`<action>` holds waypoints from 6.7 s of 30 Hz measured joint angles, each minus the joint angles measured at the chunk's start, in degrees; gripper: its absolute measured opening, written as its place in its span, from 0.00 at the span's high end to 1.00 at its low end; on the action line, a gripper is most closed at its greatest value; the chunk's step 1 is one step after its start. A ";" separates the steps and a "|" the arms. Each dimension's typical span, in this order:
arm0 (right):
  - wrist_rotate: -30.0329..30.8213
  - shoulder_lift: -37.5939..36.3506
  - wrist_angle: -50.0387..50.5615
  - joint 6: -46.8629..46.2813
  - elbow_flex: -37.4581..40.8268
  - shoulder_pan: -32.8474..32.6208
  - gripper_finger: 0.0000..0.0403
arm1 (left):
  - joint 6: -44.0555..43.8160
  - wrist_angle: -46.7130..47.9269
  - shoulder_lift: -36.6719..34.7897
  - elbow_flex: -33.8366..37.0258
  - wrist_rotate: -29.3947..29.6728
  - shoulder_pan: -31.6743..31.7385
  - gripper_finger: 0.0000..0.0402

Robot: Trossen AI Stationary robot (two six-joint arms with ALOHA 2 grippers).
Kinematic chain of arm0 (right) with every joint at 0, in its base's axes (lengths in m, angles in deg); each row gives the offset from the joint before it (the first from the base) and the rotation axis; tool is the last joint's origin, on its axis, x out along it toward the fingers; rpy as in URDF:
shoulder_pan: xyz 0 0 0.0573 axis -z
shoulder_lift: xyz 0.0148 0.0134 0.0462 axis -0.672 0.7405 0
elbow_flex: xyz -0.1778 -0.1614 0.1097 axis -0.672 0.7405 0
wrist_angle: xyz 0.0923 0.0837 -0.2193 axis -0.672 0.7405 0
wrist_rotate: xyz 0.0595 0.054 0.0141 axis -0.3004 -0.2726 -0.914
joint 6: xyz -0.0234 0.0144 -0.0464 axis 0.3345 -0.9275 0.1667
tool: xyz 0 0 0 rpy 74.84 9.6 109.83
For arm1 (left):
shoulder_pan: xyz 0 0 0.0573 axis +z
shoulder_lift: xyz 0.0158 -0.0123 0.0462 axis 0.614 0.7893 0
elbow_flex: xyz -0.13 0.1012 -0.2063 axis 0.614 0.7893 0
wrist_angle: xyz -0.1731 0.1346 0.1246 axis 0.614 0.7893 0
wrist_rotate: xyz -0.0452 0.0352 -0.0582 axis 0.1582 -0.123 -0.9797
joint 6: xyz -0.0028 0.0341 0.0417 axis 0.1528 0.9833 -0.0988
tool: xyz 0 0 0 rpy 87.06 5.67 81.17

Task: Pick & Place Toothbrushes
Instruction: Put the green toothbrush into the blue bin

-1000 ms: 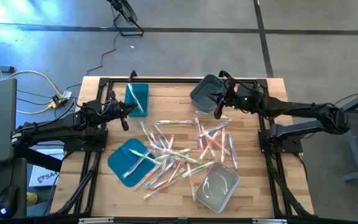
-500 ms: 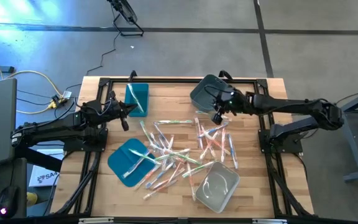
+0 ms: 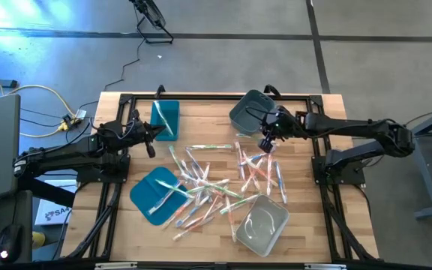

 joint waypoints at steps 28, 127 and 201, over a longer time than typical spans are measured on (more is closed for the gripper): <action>-7.51 13.86 -19.89 6.47 -6.14 -7.16 0.99 | -1.57 -0.02 0.00 0.00 0.10 0.00 1.00; -12.58 45.48 -22.09 5.40 -20.02 -5.50 0.98 | -1.56 0.46 -0.02 -0.02 0.07 0.02 1.00; -32.97 27.12 -59.61 6.04 -8.70 2.48 0.99 | -7.40 -0.95 0.00 -0.02 0.03 0.00 0.98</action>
